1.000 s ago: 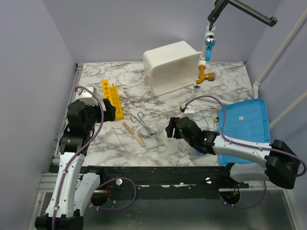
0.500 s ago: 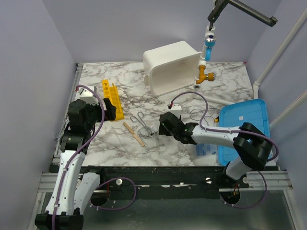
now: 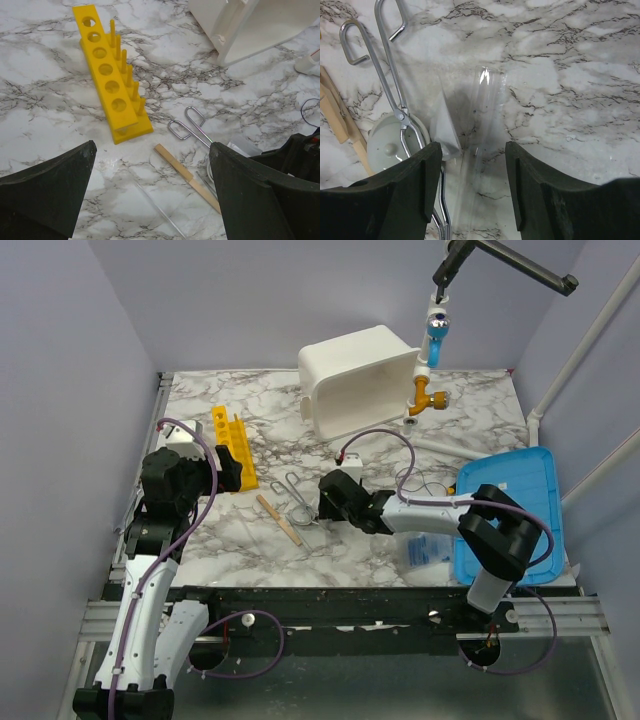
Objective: Organize the chemistry lab equipment
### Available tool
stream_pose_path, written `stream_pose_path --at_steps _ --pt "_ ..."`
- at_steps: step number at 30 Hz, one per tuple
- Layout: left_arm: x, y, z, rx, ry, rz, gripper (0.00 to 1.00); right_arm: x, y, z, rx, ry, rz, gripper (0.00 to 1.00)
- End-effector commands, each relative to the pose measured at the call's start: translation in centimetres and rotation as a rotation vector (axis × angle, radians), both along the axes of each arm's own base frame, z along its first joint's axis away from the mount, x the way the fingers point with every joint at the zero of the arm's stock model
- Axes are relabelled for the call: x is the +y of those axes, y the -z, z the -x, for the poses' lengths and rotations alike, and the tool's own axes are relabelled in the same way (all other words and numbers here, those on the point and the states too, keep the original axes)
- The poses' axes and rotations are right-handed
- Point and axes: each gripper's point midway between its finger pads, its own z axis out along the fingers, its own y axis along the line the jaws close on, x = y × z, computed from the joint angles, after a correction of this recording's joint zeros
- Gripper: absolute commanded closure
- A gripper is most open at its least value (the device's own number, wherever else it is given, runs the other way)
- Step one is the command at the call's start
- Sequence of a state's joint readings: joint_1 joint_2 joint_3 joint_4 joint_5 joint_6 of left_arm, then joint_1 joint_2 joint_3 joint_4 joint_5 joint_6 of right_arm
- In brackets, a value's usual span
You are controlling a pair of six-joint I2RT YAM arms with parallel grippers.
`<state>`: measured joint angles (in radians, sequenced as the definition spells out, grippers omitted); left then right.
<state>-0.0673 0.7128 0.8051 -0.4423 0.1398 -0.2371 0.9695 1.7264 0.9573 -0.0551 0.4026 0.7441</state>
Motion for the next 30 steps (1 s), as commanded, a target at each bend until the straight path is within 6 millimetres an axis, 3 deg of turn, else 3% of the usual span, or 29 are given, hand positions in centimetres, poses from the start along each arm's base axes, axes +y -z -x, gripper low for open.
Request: stream_pose_path --at_steps 1,8,14,22,30 --pt "-0.3 -0.4 0.0 -0.022 0.010 0.016 0.01 0.4 0.3 -0.6 -0.007 0.018 0.023 0.41" --pt "-0.3 -0.3 0.0 -0.021 0.009 0.015 0.01 -0.2 -0.9 -0.3 -0.047 0.010 0.019 0.44" --pt "-0.6 -0.3 0.0 -0.017 0.022 0.022 0.01 -0.5 -2.5 1.6 -0.032 -0.026 -0.041 0.32" --pt "-0.7 0.0 -0.1 -0.006 0.030 0.027 0.01 -2.6 -1.6 2.4 -0.001 0.050 -0.028 0.38" --pt "-0.6 -0.1 -0.1 -0.007 0.023 0.020 0.02 -1.0 -0.6 2.5 0.028 0.005 -0.038 0.43"
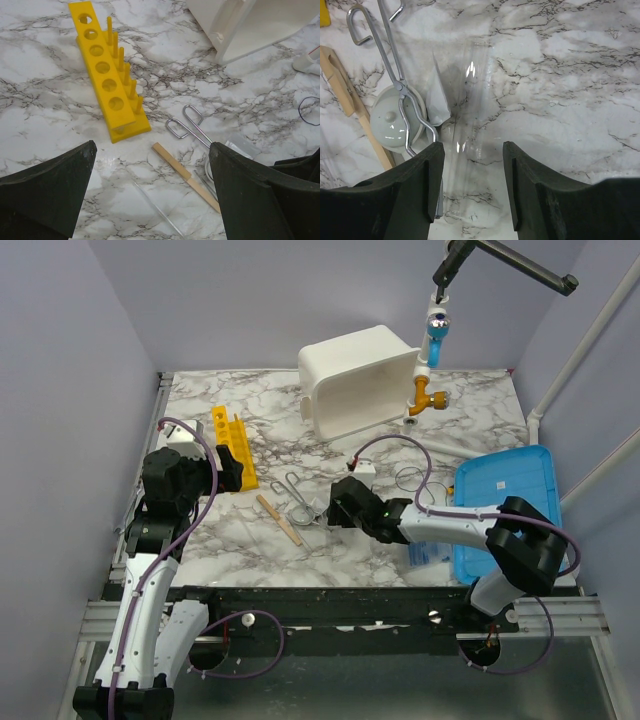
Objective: Organize the chemistry lab equipment
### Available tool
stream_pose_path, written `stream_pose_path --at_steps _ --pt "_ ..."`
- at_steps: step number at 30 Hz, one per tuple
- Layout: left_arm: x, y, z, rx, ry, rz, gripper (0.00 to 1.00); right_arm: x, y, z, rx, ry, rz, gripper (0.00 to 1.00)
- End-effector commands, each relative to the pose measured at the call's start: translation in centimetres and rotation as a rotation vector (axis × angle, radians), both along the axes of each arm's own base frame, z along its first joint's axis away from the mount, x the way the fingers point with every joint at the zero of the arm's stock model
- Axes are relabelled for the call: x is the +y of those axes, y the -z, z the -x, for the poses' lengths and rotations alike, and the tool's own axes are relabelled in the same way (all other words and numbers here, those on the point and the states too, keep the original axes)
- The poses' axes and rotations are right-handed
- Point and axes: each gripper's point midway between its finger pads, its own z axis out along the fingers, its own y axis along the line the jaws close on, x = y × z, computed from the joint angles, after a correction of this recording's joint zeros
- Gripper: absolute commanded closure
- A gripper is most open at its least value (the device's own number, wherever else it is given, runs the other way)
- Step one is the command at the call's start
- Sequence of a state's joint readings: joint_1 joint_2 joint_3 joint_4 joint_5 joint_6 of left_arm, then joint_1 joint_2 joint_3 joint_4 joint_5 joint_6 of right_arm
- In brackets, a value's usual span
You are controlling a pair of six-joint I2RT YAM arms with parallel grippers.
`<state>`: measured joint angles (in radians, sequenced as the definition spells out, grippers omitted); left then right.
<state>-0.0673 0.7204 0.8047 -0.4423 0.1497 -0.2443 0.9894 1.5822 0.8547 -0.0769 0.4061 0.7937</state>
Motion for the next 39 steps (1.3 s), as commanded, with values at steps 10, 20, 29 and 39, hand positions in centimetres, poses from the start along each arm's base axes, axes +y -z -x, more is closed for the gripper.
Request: stream_pose_path --at_steps 10,20,29,39 --pt "-0.4 -0.2 0.0 -0.015 0.022 0.008 0.05 2.7 1.4 -0.3 0.031 -0.042 -0.025 0.47" --pt "-0.5 -0.3 0.0 -0.020 0.030 0.007 0.10 2.6 2.8 -0.8 0.031 -0.034 0.025 0.52" --pt "-0.6 -0.4 0.1 -0.025 0.036 0.007 0.12 0.7 3.7 -1.2 0.021 -0.003 0.148 0.56" --pt "-1.0 -0.5 0.1 -0.028 0.055 0.018 0.13 -1.6 4.2 -0.2 0.025 -0.024 0.219 0.60"
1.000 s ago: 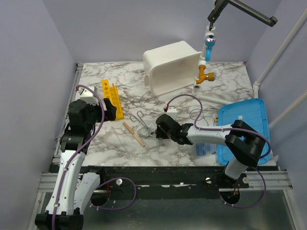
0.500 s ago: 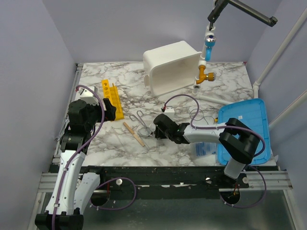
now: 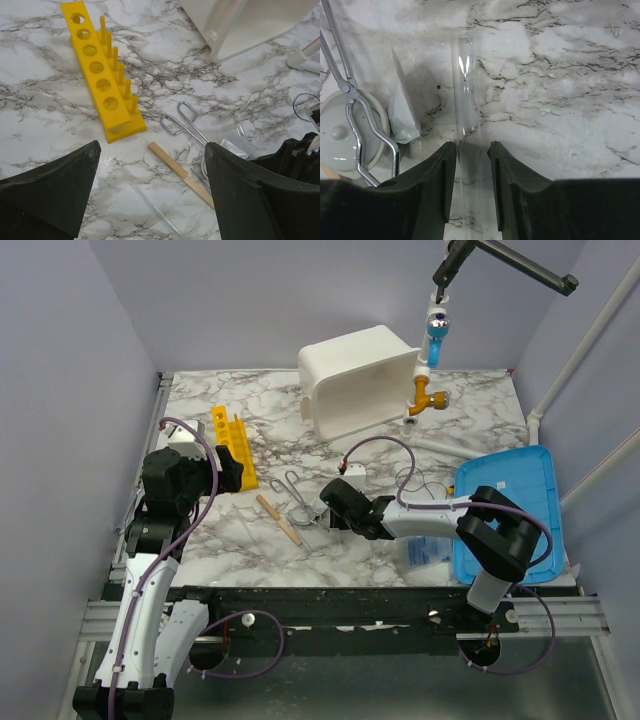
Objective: Organize the chemistry lab equipment
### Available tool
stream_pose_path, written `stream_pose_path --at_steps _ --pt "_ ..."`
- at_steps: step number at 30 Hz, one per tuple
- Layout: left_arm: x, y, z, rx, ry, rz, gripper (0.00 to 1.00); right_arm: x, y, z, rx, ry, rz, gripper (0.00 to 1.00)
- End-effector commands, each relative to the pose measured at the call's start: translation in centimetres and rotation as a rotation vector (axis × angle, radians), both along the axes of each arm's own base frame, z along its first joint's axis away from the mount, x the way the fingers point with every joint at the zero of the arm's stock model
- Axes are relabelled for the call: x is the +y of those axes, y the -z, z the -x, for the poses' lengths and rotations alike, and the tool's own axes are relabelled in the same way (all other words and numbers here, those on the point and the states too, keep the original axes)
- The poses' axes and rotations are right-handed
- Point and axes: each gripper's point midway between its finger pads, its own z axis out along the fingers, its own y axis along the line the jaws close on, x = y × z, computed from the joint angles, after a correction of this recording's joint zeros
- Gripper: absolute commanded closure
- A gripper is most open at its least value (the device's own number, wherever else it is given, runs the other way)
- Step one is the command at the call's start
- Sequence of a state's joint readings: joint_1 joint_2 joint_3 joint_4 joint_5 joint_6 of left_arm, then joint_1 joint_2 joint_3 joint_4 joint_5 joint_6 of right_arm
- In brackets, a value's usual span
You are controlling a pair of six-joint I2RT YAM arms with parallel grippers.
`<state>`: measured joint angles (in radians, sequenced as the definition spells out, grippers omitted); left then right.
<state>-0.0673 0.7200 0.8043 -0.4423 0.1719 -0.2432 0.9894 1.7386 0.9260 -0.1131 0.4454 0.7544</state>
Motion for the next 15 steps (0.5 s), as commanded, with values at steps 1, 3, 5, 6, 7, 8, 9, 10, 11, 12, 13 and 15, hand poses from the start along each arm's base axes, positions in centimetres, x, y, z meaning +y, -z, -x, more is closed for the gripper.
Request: stream_pose_path --at_steps 1,3,5,6,7,8,9,10,11,12,13,15 --pt "-0.7 -0.5 0.0 -0.029 0.037 0.012 0.13 -1.0 0.7 0.7 0.003 -0.052 0.075 0.60" --pt "-0.6 -0.5 0.0 -0.029 0.036 0.013 0.13 0.1 0.8 0.7 0.012 -0.107 0.069 0.62" --pt "-0.7 -0.5 0.1 -0.029 0.038 0.014 0.13 0.6 0.9 0.5 0.016 -0.128 0.080 0.63" --pt "-0.7 -0.6 0.1 -0.032 0.040 0.014 0.14 0.6 1.1 0.4 0.018 -0.134 0.094 0.64" --pt "-0.7 -0.6 0.1 -0.035 0.041 0.014 0.14 0.7 1.1 0.2 0.017 -0.134 0.104 0.64" --pt "-0.7 -0.6 0.1 -0.036 0.040 0.014 0.14 0.7 1.1 0.1 0.013 -0.135 0.117 0.64" --pt "-0.7 -0.6 0.1 -0.036 0.040 0.014 0.14 0.6 1.1 -0.1 0.010 -0.133 0.131 0.64" --pt "-0.8 -0.7 0.1 -0.039 0.043 0.015 0.14 0.4 1.1 -0.3 0.005 -0.131 0.147 0.64" --pt "-0.8 -0.7 0.1 -0.039 0.044 0.016 0.14 0.3 1.2 -0.4 0.005 -0.129 0.162 0.65" --pt "-0.9 -0.7 0.1 -0.039 0.047 0.018 0.14 0.1 1.2 -0.5 0.000 -0.127 0.176 0.66" --pt "-0.9 -0.7 0.1 -0.038 0.051 0.019 0.14 -0.1 1.3 -0.6 -0.001 -0.122 0.191 0.67" --pt "-1.3 -0.8 0.2 -0.042 0.071 0.026 0.14 -0.4 1.2 -0.7 -0.009 -0.113 0.204 0.70"
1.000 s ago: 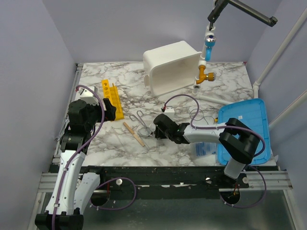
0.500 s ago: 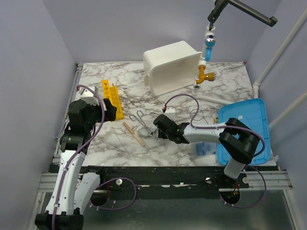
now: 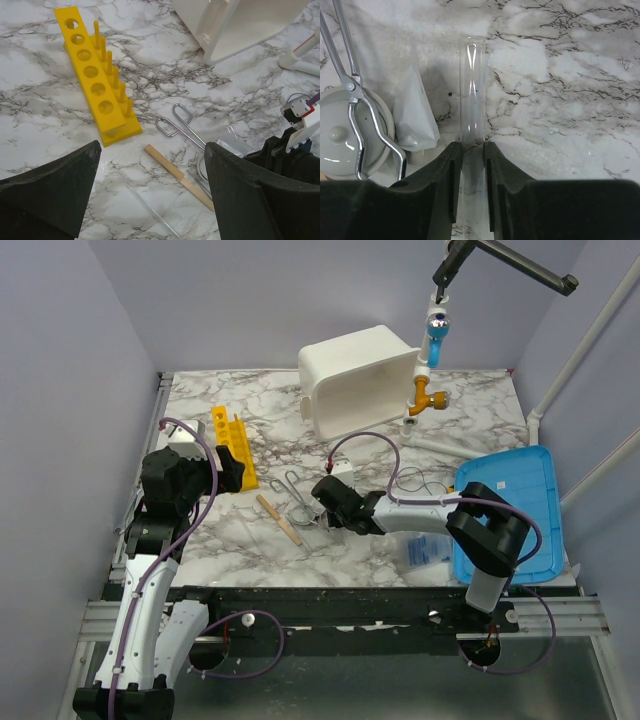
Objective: Organize the chemistry lab equipment
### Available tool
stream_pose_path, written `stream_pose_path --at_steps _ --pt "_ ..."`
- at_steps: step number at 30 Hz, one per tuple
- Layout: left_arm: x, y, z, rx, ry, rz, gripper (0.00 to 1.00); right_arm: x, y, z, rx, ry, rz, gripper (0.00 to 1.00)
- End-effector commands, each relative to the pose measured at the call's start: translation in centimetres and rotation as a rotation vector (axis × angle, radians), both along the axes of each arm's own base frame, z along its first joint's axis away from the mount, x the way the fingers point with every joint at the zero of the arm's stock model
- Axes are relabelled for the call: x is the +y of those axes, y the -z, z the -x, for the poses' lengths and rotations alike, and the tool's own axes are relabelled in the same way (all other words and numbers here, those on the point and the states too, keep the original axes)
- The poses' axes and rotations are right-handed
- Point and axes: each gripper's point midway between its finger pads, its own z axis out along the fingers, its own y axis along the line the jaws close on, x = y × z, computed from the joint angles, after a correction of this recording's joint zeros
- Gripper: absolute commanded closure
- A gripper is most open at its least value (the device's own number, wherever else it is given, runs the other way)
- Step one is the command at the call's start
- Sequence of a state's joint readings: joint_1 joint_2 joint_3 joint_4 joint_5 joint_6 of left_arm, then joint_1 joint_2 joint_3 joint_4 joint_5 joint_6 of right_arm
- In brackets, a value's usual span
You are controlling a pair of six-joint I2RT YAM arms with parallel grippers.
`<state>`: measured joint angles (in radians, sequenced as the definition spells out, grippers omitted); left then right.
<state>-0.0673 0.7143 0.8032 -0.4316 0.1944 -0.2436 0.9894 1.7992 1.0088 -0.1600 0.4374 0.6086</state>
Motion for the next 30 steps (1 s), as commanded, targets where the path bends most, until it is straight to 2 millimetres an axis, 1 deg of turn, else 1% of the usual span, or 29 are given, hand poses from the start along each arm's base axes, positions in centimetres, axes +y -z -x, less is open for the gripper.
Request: stream_pose_path --at_steps 1,3,6,11,12,15,19,23,25,27,30 --pt "-1.1 -0.5 0.2 -0.031 0.062 0.021 0.14 -1.0 0.8 -0.1 -0.009 0.004 0.087 0.71" --pt "-1.4 -0.8 0.3 -0.050 0.083 0.024 0.15 -0.9 0.1 -0.2 -0.026 0.006 0.063 0.73" --pt "-2.2 -2.1 0.9 -0.118 0.129 0.044 0.15 -0.4 -1.5 -0.5 -0.060 0.009 0.010 0.74" --pt "-4.9 -3.9 2.6 -0.210 0.272 0.113 0.15 0.1 -5.3 -0.9 -0.133 0.028 -0.108 0.76" --pt "-5.5 -4.0 3.1 -0.219 0.305 0.133 0.15 0.1 -6.5 -1.1 -0.156 0.032 -0.136 0.76" --pt "-7.1 -5.1 4.7 -0.278 0.407 0.182 0.15 0.3 -9.5 -1.3 -0.216 0.027 -0.212 0.76" --pt "-9.1 -5.9 7.3 -0.330 0.551 0.249 0.15 1.2 -15.2 -1.5 -0.327 -0.013 -0.368 0.76" --pt "-10.4 -5.8 8.8 -0.316 0.630 0.337 0.15 1.7 -20.3 -1.0 -0.428 -0.072 -0.511 0.76" --pt "-11.2 -5.2 9.2 -0.284 0.652 0.401 0.15 2.0 -22.4 -0.7 -0.468 -0.099 -0.576 0.76" --pt "-12.2 -4.8 9.5 -0.259 0.677 0.458 0.16 2.4 -24.1 -0.4 -0.499 -0.119 -0.633 0.76" --pt "-14.0 -4.2 9.5 -0.217 0.697 0.510 0.16 3.2 -25.8 -0.1 -0.525 -0.153 -0.705 0.77"
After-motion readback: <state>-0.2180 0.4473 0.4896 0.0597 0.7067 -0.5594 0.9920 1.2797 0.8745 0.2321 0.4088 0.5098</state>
